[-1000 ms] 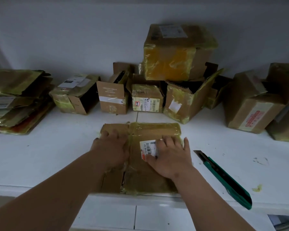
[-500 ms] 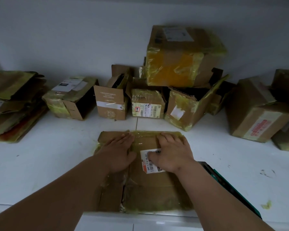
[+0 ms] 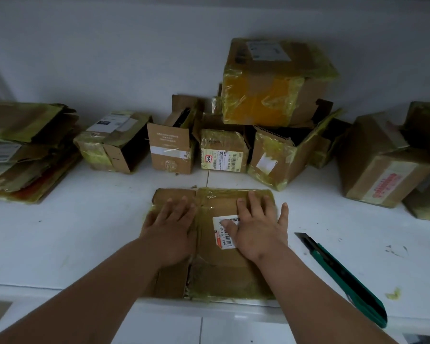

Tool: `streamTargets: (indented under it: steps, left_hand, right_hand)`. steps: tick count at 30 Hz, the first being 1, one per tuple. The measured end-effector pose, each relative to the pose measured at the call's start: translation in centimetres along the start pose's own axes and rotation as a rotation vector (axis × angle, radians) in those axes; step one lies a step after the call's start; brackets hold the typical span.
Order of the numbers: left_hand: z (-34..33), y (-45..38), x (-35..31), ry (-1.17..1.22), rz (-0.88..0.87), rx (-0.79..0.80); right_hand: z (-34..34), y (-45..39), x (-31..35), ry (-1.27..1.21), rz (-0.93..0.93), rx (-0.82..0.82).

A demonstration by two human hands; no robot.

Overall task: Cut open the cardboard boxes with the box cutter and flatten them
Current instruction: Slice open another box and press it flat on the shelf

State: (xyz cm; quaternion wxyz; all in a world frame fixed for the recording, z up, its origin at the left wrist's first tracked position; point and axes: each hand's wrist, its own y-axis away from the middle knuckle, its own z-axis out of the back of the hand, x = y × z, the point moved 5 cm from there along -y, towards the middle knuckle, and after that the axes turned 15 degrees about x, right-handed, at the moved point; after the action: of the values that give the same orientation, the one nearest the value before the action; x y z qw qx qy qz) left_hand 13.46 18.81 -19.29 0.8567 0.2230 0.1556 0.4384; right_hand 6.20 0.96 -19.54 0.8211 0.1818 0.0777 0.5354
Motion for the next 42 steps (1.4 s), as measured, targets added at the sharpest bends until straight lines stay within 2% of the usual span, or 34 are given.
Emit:
streamTargets:
  steps: [5, 10, 12, 16, 19, 24, 27, 32, 35, 42]
  left_hand:
    - [-2.4, 2.5, 1.1, -0.003, 0.004, -0.044]
    - [-2.5, 2.6, 1.1, -0.015, 0.008, -0.012]
    - [-2.3, 2.9, 0.7, 0.003, 0.006, -0.012]
    - [-1.8, 4.3, -2.3, 0.069, -0.053, -0.109]
    - [-3.7, 4.7, -3.4, -0.004, -0.062, -0.043]
    - [-3.9, 4.2, -2.7, -0.047, -0.073, 0.017]
    - [-3.8, 4.6, -2.8, -0.045, -0.085, 0.026]
    - [-4.1, 5.9, -2.2, 0.037, -0.154, -0.119]
    - [-5.1, 6.0, -1.2, 0.026, -0.102, -0.144]
    - [-6.0, 7.9, -1.1, -0.058, -0.126, -0.066]
  right_hand:
    - [0.8, 2.3, 2.5, 0.010, 0.096, -0.119]
    - [-2.1, 5.2, 3.5, 0.000, 0.172, 0.057]
    - [-3.4, 6.0, 3.3, -0.004, 0.181, 0.065]
    - [-3.8, 5.6, 3.1, -0.025, 0.181, 0.088]
    - [-3.2, 5.9, 2.8, -0.043, 0.219, 0.119]
    - [-4.2, 7.8, 0.5, 0.038, 0.150, 0.062]
    - [-4.5, 7.9, 0.3, 0.040, 0.145, 0.098]
    - [-4.5, 8.7, 0.2, 0.022, 0.148, 0.036]
    - [-4.6, 8.7, 0.2, 0.001, 0.150, 0.043]
    - [-4.5, 9.1, 0.3, 0.016, 0.157, 0.047]
